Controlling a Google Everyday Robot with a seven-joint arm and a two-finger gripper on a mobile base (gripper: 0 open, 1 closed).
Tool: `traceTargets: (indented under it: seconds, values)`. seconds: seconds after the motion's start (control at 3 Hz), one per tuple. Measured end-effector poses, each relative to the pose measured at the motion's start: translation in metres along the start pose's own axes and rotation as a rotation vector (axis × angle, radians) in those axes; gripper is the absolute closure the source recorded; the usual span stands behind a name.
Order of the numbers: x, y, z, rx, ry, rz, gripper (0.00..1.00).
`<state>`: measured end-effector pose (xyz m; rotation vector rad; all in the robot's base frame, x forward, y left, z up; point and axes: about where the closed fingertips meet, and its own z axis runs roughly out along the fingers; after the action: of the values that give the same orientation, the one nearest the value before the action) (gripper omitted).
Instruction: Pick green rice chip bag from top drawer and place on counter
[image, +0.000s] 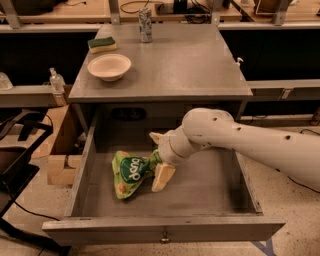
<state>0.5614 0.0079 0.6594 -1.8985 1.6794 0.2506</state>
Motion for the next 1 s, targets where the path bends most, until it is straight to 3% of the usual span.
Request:
traceTargets:
  seconds: [0.67,1.0]
  values:
    - [-0.011,0.012,0.070,-0.104,-0.013,-0.003,0.46]
    - [-0.012,0.012,0.071,-0.107,-0.014,-0.004,0.69]
